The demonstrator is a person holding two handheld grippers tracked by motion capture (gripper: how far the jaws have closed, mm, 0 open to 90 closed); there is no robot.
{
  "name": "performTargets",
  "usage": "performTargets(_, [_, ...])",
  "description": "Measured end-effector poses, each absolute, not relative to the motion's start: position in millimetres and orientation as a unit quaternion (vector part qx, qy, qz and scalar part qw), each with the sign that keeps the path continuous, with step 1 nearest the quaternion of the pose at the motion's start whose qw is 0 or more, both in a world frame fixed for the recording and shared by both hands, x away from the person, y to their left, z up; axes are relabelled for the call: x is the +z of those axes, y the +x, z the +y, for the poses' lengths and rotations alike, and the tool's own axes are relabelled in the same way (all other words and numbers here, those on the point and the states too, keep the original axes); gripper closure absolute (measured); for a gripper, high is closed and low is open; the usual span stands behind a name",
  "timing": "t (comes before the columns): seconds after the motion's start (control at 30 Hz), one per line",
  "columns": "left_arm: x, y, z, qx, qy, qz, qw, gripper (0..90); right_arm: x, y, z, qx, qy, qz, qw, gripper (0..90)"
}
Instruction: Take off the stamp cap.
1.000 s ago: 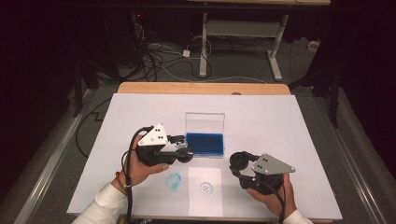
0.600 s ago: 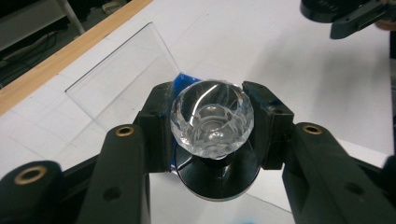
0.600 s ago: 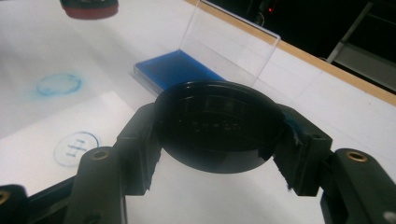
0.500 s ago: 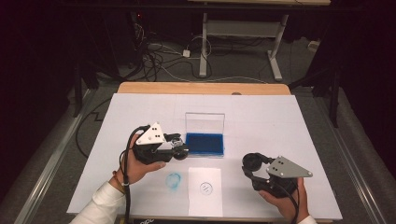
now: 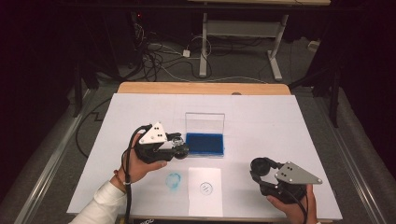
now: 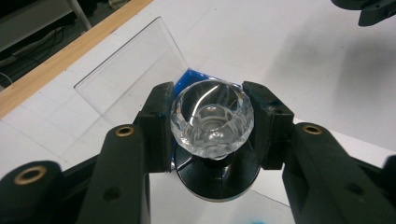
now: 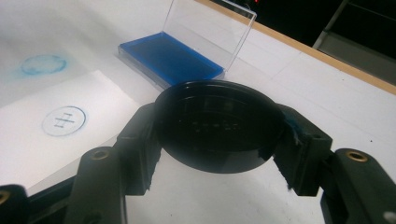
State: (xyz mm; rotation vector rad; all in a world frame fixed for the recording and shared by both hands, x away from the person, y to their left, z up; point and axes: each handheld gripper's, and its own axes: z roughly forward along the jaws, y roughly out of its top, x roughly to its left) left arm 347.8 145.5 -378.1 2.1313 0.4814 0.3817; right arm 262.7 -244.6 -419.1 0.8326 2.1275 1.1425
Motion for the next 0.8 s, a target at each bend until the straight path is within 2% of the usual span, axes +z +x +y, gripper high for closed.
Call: performTargets(0.8, [-362.1, 387.6, 106.2, 0.146, 0.876, 0.181, 0.422, 55.0, -417.9, 265.4, -248.5, 0.424, 0.315, 0.797, 0.293, 38.5])
